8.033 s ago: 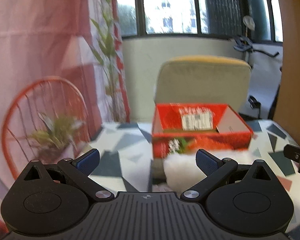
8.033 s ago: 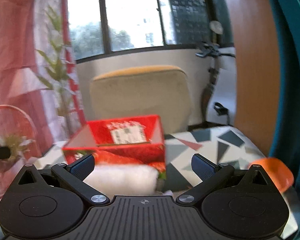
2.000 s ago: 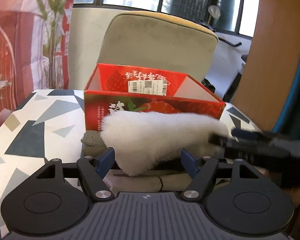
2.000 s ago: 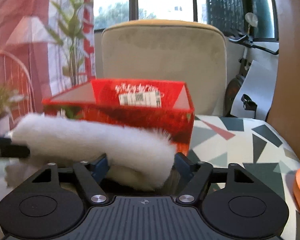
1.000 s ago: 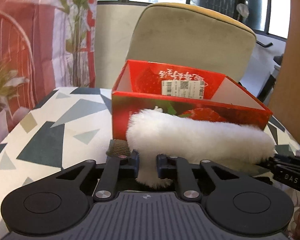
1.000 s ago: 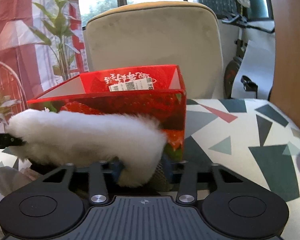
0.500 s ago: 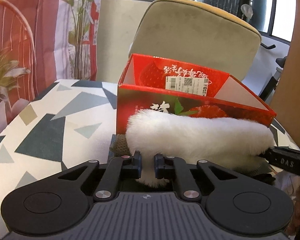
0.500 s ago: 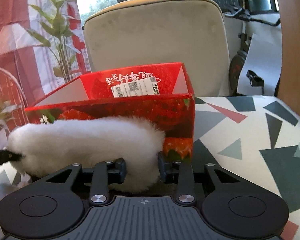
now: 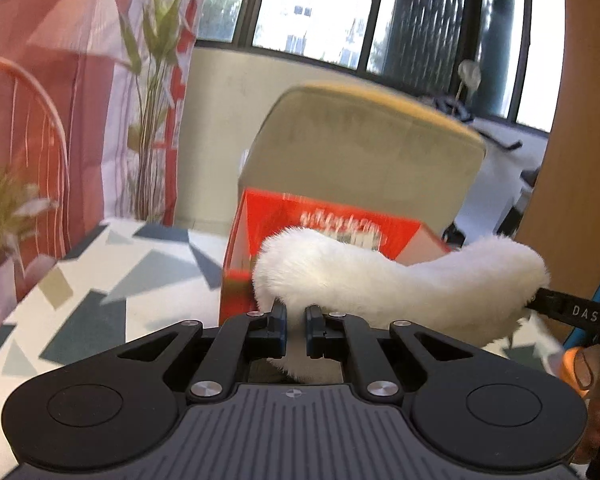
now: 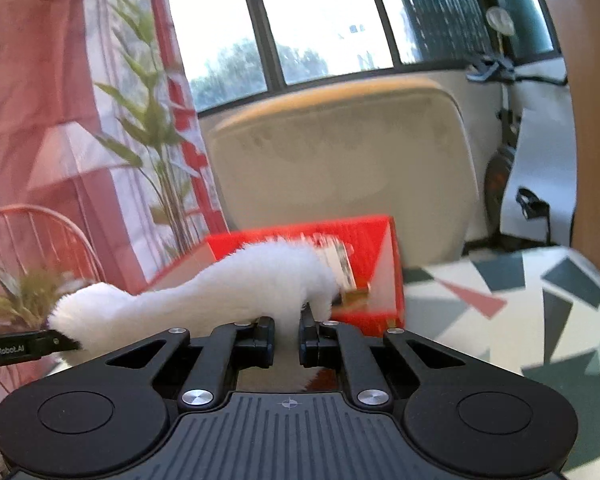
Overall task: Organize soft objects
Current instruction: 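Lift the white fluffy roll with both tools and lower it into the red box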
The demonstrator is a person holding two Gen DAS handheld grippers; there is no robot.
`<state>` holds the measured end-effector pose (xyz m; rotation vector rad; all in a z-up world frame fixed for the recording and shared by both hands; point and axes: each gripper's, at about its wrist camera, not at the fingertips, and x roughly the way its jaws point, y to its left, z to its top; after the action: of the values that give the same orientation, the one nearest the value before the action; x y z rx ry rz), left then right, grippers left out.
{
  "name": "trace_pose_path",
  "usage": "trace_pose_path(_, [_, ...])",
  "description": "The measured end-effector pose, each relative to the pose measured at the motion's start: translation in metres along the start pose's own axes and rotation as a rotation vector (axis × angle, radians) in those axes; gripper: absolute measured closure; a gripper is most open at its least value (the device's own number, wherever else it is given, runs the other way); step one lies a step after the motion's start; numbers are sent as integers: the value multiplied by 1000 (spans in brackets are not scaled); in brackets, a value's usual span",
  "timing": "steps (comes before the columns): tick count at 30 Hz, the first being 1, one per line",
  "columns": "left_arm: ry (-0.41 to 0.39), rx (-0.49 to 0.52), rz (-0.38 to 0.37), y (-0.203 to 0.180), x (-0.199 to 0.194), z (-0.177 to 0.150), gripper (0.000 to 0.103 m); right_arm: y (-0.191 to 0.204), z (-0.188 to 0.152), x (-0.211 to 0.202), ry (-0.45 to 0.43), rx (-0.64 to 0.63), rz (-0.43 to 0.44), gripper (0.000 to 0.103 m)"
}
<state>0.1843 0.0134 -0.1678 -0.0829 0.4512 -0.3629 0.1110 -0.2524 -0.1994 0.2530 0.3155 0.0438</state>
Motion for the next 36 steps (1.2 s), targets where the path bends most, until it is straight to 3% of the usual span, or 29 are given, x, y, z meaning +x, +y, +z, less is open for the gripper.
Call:
trace_pose_path(11, [-96, -10, -64, -1, -3, 66, 93, 9, 80, 11, -28, -91, 63, 93])
trace_pose_path(18, [-138, 85, -59, -18, 28, 109, 93, 3, 123, 46, -36, -134, 32, 93])
trace_pose_path(29, [-173, 146, -31, -35, 111, 160, 93, -22, 157, 124, -71, -181, -74, 93])
trace_pose_path(32, [-129, 128, -20, -29, 141, 162, 93, -25, 156, 148, -63, -223, -100, 93])
trace_pose_path(36, [67, 129, 1, -18, 189, 146, 93, -29, 143, 186, 56, -249, -118, 93])
